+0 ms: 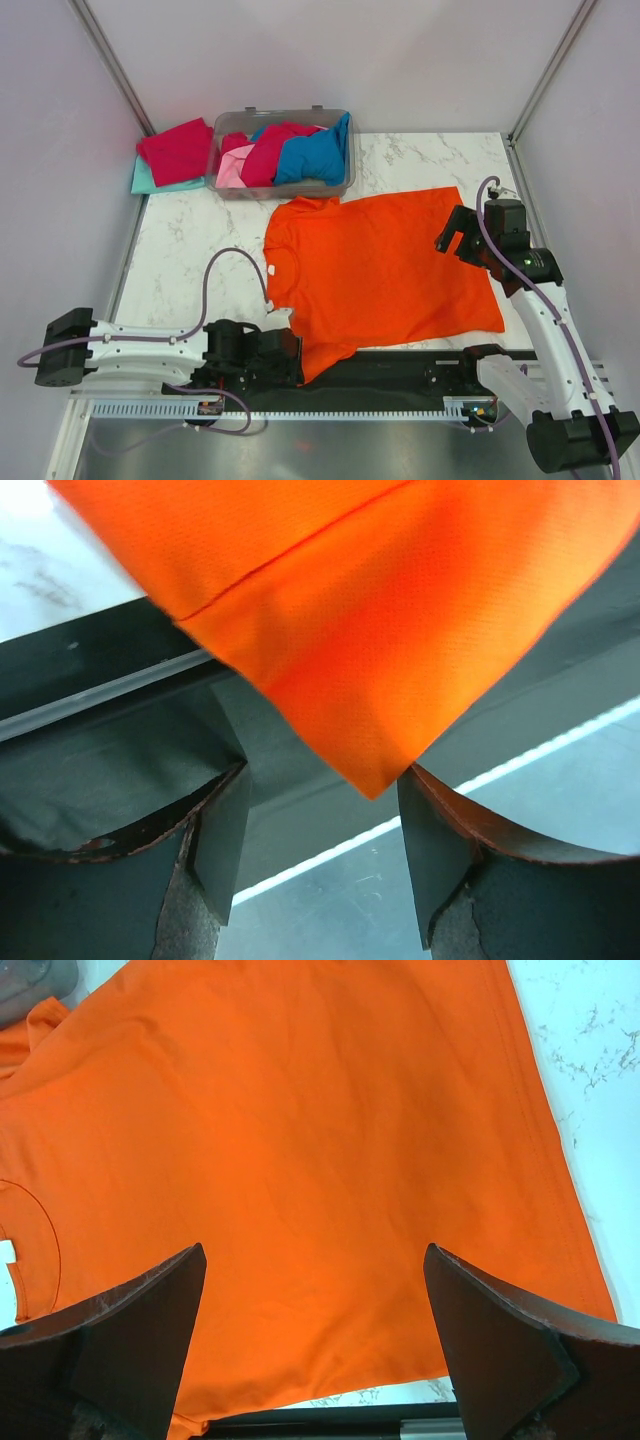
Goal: Fold and stack the t-shirts
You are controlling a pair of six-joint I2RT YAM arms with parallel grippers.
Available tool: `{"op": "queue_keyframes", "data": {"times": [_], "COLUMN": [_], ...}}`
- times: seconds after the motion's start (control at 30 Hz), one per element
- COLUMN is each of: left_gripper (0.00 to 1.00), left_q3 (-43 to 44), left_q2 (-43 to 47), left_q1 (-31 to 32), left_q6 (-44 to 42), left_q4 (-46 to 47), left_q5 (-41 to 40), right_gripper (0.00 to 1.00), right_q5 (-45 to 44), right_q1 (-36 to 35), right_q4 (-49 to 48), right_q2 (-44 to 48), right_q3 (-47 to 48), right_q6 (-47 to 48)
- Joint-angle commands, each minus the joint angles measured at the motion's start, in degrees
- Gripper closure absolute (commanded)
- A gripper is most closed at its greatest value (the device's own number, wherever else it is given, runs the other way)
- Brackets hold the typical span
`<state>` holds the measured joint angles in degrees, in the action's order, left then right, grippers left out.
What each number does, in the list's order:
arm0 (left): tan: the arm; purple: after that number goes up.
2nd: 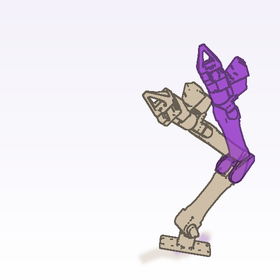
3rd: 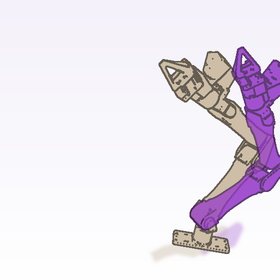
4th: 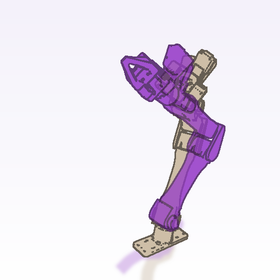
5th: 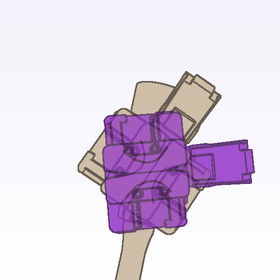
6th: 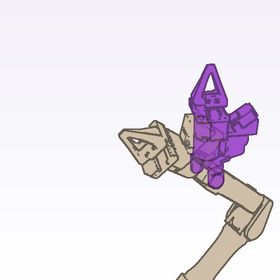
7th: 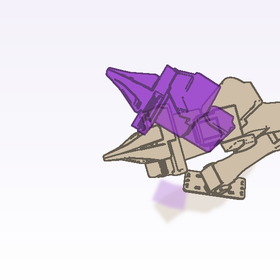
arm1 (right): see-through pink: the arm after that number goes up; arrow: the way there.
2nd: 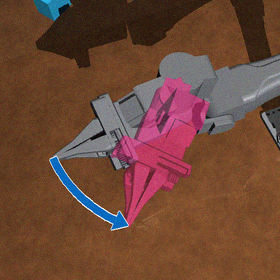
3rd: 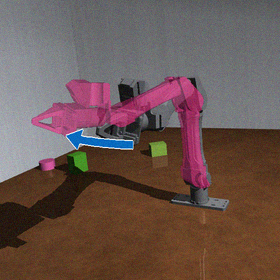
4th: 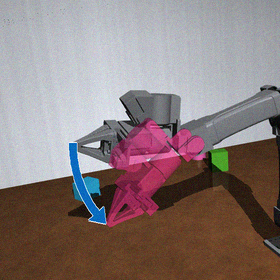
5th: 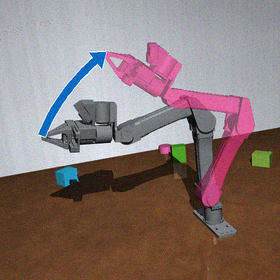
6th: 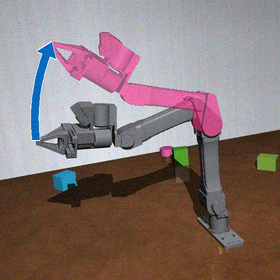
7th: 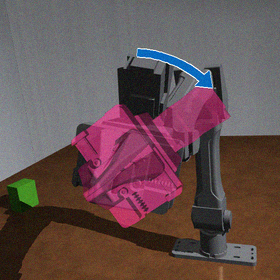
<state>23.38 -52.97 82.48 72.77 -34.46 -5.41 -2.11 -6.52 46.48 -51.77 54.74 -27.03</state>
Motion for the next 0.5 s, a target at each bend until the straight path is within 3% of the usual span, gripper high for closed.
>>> {"op": "queue_keyframes", "data": {"times": [0.0,0.23,0.3,0.33,0.37,0.47], "left_gripper": [0.33,0.38,0.47,0.53,0.71,0.98], "left_q3": [-2.5,-1.5,-0.7,-0.4,-0.3,1.1], "left_q2": [0.5,-7.1,-7.9,-8.0,-7.8,-5.7], "left_q1": [0.5,0.6,0.7,0.7,0.7,0.6], "left_q6": [4.0,1.4,1.2,1.1,0.9,-0.5], "left_q4": [11.8,19.6,19.8,19.8,19.8,19.1], "left_q5": [-0.2,1.0,0.7,0.1,-0.1,-0.7], "right_gripper": [0.02,0.02,0.02,0.02,0.02,0.02], "right_q5": [0.2,-0.9,-1.2,-1.3,-1.4,-2.3], "right_q1": [0.0,0.0,0.0,0.0,0.0,0.0], "right_q4": [0.5,0.6,0.6,0.6,0.7,0.9], "right_q2": [0.9,1.2,1.5,1.7,1.8,2.1], "right_q3": [0.4,-0.7,-1.4,-1.5,-1.7,-2.2], "right_q6": [-0.3,0.0,0.0,0.0,0.1,0.3]}}
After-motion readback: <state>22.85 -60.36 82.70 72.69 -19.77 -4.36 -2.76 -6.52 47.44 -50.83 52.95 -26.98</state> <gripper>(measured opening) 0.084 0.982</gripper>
